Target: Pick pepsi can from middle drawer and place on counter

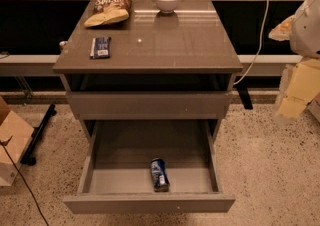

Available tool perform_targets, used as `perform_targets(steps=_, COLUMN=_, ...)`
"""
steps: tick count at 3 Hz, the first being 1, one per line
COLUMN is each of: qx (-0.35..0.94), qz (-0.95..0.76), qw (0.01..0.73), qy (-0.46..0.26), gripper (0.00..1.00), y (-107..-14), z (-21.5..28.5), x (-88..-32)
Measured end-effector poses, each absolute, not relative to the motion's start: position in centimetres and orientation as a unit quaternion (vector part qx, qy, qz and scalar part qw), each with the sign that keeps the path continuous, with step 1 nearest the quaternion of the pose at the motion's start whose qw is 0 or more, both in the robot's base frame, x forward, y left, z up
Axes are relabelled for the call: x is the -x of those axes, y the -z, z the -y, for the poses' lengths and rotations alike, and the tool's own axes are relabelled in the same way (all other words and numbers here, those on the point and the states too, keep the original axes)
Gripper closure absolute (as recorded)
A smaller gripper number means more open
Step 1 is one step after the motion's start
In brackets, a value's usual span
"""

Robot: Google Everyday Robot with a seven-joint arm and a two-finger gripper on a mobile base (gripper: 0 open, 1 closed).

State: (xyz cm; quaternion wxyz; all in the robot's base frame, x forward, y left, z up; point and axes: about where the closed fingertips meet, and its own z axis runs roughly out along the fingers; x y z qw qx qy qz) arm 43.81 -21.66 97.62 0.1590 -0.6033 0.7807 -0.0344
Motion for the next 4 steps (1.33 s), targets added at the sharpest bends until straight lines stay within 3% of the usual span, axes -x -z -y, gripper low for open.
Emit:
perform_targets(steps=2, qx=0.591, qz=-0.790, qw=0.159, qy=0.034, gripper=0.00, y=-97.2, z=21.5, x=-43.6)
perform_targets(steps=4, qx=0.506, qz=-0.846, qw=0.157, qy=-0.054, gripper=0.00, y=-89.9, z=18.3, x=-42.2)
